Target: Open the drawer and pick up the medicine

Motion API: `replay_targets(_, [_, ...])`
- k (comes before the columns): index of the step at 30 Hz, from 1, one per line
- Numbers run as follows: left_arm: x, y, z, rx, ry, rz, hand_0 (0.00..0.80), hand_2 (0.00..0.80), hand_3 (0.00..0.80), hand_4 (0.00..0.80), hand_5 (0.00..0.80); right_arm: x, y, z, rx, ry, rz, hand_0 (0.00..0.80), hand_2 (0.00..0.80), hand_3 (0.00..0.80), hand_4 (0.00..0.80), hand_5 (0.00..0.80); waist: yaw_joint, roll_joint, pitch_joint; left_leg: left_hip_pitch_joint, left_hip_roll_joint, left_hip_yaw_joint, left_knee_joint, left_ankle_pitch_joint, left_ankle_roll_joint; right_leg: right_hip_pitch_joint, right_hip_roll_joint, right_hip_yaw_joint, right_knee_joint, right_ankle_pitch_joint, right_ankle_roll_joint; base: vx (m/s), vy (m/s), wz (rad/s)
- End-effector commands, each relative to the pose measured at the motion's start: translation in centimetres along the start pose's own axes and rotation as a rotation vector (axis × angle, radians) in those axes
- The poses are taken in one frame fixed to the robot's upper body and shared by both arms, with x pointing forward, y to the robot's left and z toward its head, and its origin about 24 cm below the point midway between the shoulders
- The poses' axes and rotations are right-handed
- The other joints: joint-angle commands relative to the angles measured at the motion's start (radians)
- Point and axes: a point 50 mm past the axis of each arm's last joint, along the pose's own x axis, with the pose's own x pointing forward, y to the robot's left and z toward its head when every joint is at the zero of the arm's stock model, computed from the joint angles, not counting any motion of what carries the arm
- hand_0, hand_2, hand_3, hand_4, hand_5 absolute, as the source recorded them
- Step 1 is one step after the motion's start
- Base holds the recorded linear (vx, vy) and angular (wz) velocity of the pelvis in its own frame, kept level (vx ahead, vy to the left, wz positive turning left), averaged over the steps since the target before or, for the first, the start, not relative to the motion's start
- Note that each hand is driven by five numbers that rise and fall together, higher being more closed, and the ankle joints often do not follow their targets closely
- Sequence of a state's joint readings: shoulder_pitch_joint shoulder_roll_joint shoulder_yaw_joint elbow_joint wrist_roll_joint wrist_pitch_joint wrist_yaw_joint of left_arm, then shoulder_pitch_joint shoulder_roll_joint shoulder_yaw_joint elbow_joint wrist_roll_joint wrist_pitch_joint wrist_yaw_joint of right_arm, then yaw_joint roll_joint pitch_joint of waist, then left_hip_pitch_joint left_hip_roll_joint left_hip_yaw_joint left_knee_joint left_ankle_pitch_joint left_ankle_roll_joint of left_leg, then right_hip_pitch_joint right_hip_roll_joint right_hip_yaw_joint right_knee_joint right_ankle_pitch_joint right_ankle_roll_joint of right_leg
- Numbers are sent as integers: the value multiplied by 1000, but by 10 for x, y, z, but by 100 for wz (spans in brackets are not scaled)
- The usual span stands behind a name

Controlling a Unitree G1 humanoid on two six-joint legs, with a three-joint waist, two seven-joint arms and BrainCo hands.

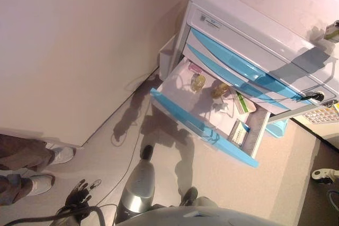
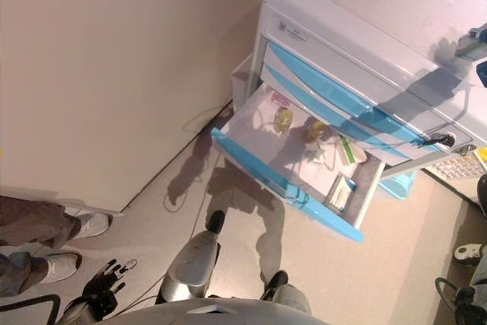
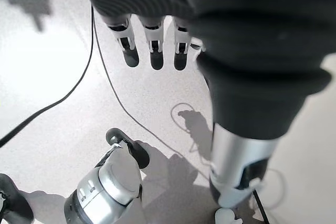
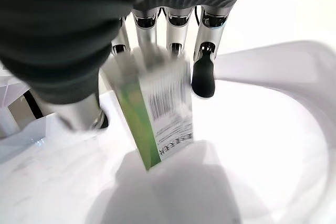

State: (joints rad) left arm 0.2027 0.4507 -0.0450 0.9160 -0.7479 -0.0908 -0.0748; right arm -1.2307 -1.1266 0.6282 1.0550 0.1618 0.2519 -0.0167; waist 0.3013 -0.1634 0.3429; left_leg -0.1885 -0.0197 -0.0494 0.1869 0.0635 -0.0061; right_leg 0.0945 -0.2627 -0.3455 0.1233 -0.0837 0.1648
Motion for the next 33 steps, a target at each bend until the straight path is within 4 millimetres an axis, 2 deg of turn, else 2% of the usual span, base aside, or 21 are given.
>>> replay_targets(1, [-8,15,-2,25,-4,23,0,0,0,0,0,-7,-55,22,-68,-93,-202,0,0,0,0,0,14,26,-45,111,6,-12,-51,-129,46,-112,-4,39,89,166,13,0,0,0])
replay_targets(8, [-9,15,-5,27,1,13,0,0,0,0,0,-14,-70,44,-23,-196,-305,0,0,0,0,0,8,30,-50,112,4,-8,-52,-131,45,-113,-7,39,89,167,13,0,0,0])
replay_targets(24, [-11,14,-13,43,16,-21,0,0,0,0,0,-40,-83,104,77,-448,-445,0,0,0,0,0,-27,35,-81,132,7,13,-60,-135,41,-110,-1,57,78,157,11,-7,-3,-2])
replay_targets(33, [-10,0,-10,266,-20,-62,0,0,0,0,0,-76,-98,138,222,-646,-596,0,0,0,0,0,-80,55,-112,152,13,50,-66,-140,37,-115,3,87,67,144,12,-19,-1,-11])
